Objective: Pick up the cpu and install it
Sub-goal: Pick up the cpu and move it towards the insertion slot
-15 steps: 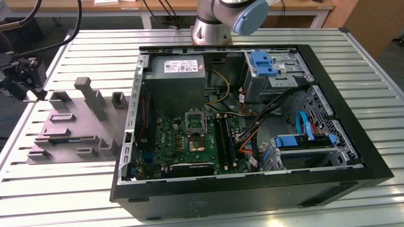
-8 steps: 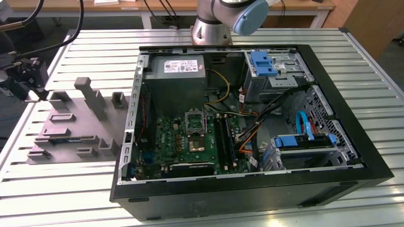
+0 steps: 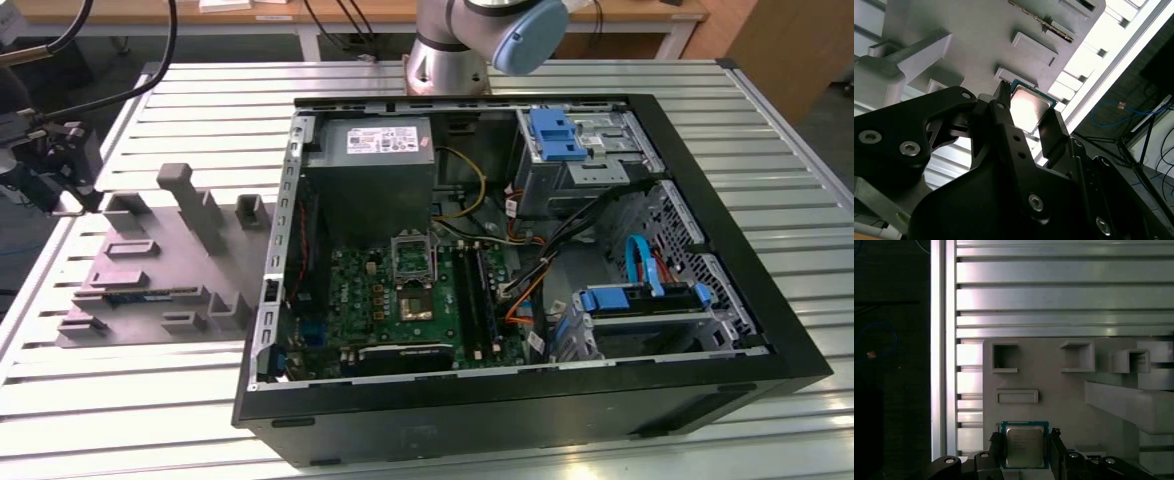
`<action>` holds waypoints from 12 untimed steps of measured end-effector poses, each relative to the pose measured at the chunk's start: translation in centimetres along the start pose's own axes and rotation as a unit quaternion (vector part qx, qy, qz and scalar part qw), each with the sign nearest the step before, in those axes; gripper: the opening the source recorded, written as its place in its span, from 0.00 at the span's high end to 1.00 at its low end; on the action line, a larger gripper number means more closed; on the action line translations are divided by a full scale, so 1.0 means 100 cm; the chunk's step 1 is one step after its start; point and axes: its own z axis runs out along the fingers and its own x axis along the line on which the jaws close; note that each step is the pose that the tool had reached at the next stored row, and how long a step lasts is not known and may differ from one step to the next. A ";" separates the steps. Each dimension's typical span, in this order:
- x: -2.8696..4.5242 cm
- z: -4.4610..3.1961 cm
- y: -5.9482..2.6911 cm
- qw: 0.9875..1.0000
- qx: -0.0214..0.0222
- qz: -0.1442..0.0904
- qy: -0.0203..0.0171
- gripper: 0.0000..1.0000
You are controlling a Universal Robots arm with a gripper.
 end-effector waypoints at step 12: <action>0.0000 -0.0042 0.0002 1.000 0.000 0.000 0.000 0.53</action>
